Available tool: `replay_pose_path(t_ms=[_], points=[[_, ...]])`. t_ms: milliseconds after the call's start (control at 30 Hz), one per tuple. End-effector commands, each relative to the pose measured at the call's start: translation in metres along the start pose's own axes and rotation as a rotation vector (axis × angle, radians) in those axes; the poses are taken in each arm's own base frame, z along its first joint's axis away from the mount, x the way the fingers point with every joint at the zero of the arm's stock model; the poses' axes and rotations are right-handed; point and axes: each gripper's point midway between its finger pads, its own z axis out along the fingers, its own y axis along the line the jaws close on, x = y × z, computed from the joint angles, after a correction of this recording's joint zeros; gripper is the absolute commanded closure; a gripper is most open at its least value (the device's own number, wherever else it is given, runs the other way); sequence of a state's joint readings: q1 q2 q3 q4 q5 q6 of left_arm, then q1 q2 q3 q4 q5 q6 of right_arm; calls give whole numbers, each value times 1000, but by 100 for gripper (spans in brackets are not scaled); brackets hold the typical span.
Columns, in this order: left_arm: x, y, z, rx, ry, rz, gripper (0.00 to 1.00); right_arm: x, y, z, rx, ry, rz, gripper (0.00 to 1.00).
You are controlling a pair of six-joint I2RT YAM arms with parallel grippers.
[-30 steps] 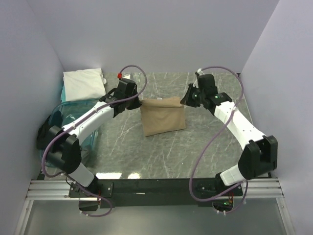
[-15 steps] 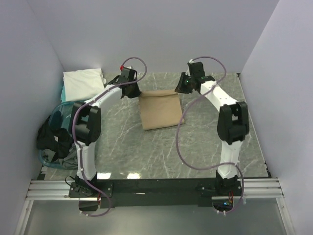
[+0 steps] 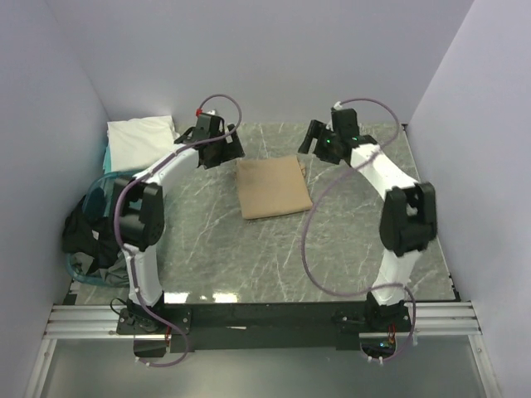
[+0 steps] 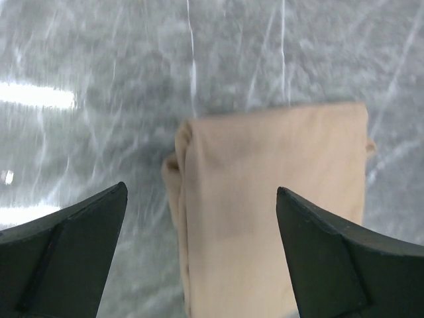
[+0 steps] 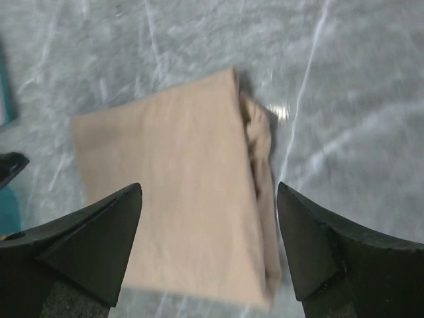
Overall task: Fold and stack the t-shirts
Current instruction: Neatly place the folded tshirt to the corner
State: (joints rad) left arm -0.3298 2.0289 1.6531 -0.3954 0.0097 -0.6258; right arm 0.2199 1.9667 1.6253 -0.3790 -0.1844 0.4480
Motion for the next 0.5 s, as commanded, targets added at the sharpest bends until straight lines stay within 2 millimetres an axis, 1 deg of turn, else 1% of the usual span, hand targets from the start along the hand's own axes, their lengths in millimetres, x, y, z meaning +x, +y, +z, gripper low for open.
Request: replay_pose_path(t_ms=[0,33,67,100,133,167,200,233,267,300,333,367,400,433,467], points=[[-3,-18,-42,90,-48,-14,1,-28,24,-75,-72,-205,-4,11],[4,-17,-44,97,-37,-20,1,-5,10,-76,-54,-188,6,11],[15,-13,-48,97,-22,-19,0,-11,14,-103,-67,-254,14,11],[23,-12,-49,97,-12,-26,0,-5,11,-112,-67,-274,22,10],[29,-13,-51,102,-3,-27,1,16,-2,-112,-55,-262,45,10],[40,-9,-52,98,16,-28,0,14,-1,-135,-60,-322,54,10],[48,-13,-51,108,23,-23,1,33,-15,-135,-33,-312,71,9],[53,-14,-51,107,30,-23,1,37,-16,-142,-40,-334,86,9],[63,-12,-48,97,44,-17,1,34,-18,-161,-39,-391,95,9],[65,-11,-45,91,43,-24,1,38,-21,-167,-35,-404,104,7],[68,-10,-42,89,44,-25,1,52,-31,-167,-13,-396,114,7],[76,-6,-38,84,61,-28,1,50,-30,-182,-22,-437,122,6],[79,-5,-34,85,65,-31,0,50,-38,-187,7,-461,134,6],[79,-6,-31,94,65,-32,1,59,-45,-188,32,-452,154,6],[86,-4,-23,89,86,-31,0,59,-46,-197,32,-478,161,6]])
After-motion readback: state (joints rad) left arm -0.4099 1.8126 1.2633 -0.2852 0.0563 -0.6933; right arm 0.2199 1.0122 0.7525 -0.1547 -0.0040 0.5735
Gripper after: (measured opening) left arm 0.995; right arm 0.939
